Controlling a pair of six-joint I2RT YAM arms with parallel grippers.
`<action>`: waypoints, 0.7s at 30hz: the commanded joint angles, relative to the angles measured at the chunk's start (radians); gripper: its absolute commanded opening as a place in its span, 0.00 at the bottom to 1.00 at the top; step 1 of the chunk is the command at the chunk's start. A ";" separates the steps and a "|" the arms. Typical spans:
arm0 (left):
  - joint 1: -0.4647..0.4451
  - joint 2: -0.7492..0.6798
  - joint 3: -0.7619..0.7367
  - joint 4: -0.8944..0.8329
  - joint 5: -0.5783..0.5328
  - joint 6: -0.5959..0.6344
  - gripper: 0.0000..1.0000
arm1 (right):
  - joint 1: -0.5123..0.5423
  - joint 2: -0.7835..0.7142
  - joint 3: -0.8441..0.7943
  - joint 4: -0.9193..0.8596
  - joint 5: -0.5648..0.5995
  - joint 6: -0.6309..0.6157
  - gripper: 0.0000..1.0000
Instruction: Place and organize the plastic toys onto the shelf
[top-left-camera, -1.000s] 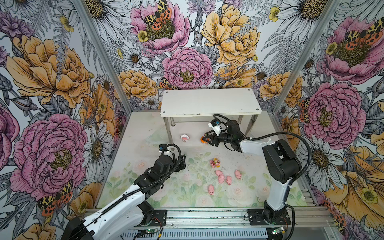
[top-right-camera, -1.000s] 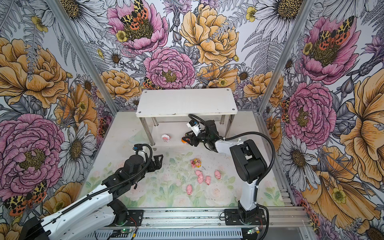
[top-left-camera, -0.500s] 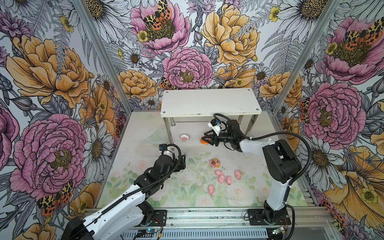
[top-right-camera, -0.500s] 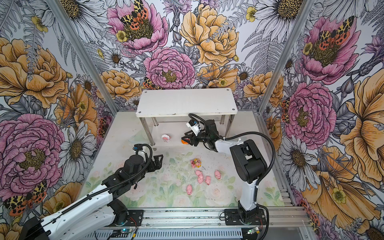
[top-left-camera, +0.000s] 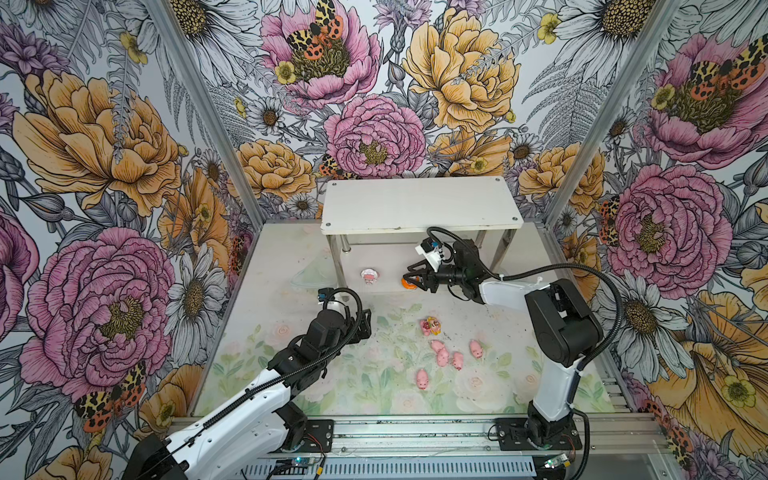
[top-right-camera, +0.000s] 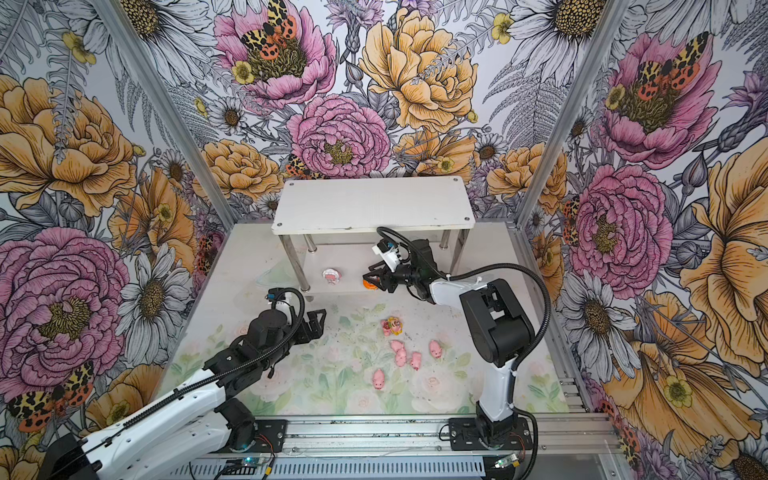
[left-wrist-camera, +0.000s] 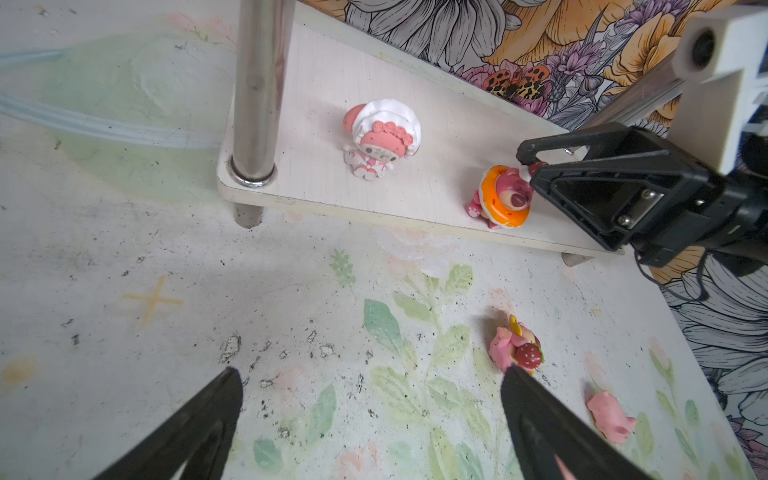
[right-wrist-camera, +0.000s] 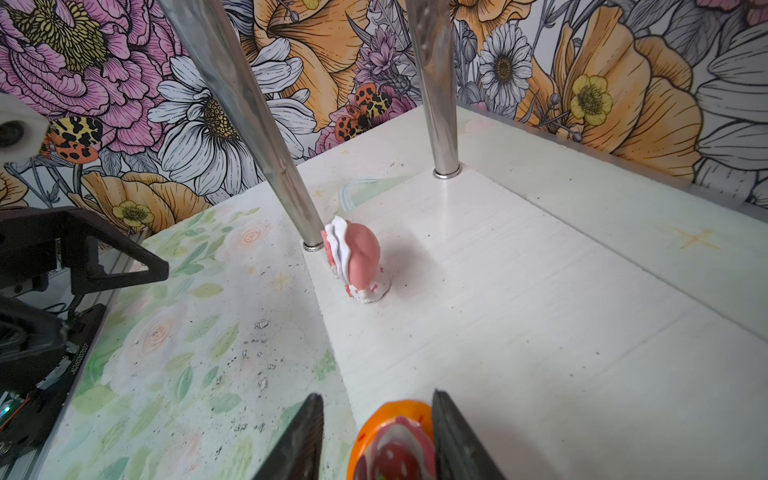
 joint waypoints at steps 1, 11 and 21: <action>0.012 -0.009 -0.012 0.003 0.012 0.018 0.99 | -0.005 0.011 0.027 -0.012 -0.004 -0.011 0.45; 0.012 -0.008 -0.015 0.007 0.012 0.018 0.99 | -0.007 0.004 0.045 -0.006 0.024 -0.016 0.49; 0.012 -0.020 -0.021 0.008 0.009 0.022 0.98 | -0.010 -0.068 0.009 0.020 0.068 -0.010 0.50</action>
